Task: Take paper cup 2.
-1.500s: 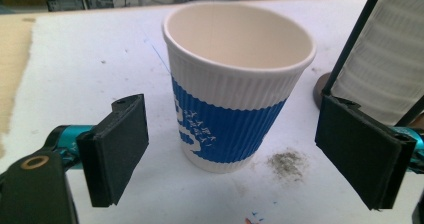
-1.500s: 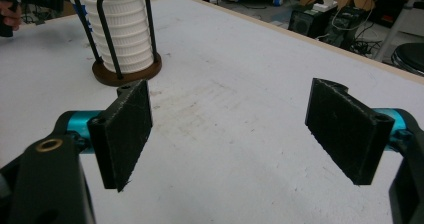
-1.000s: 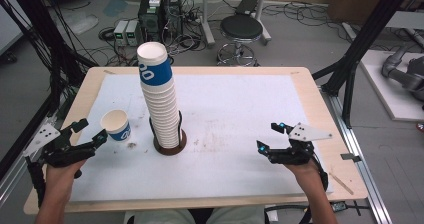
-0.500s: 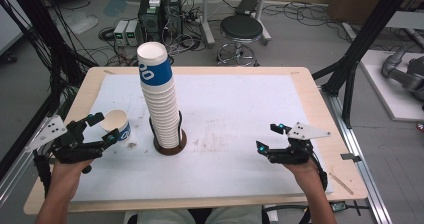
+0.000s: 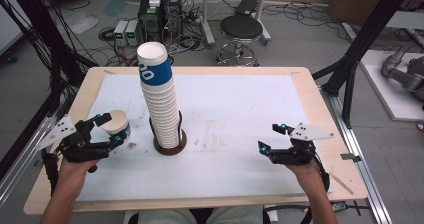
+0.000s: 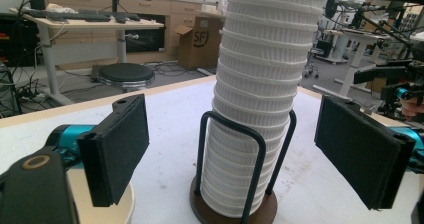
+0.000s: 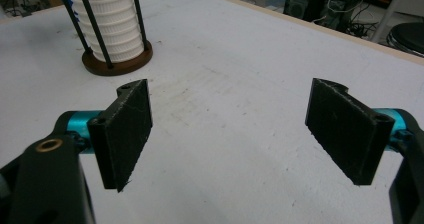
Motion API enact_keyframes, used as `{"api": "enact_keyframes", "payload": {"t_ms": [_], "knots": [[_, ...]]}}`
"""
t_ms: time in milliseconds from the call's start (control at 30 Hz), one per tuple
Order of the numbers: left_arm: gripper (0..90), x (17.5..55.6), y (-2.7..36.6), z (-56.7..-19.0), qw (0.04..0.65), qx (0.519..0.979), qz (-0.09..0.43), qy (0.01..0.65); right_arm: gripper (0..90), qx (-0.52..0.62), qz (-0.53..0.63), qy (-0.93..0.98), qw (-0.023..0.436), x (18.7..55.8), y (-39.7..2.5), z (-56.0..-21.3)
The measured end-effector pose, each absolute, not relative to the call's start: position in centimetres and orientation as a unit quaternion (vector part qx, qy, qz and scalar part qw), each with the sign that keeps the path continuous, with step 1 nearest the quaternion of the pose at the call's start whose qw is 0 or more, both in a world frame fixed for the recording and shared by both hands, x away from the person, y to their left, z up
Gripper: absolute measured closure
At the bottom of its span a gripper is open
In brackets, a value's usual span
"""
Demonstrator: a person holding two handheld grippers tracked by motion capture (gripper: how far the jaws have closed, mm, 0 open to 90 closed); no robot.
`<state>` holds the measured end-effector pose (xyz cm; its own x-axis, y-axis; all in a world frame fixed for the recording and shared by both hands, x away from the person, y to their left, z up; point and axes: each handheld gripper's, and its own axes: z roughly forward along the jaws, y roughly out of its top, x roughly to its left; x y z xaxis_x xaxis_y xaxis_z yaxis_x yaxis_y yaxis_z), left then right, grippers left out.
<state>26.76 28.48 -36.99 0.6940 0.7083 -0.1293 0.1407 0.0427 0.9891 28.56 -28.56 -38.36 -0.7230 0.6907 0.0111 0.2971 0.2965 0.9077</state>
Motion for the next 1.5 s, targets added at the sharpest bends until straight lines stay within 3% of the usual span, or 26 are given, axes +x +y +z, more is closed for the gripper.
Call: {"api": "enact_keyframes", "payload": {"t_ms": [500,867,1500], "knots": [[14.1,26.3,28.0,-37.4,0.643,0.662,0.214,0.32,19.4,0.289,0.508,0.792,0.177,29.0,-27.3,-37.2],[14.1,26.0,27.3,-37.6,0.638,0.672,0.212,0.311,19.4,0.244,0.522,0.802,0.161,30.5,-25.0,-33.3],[14.1,25.8,27.5,-37.3,0.643,0.668,0.21,0.311,19.4,0.159,0.542,0.819,0.103,33.5,-17.2,-25.5]]}}
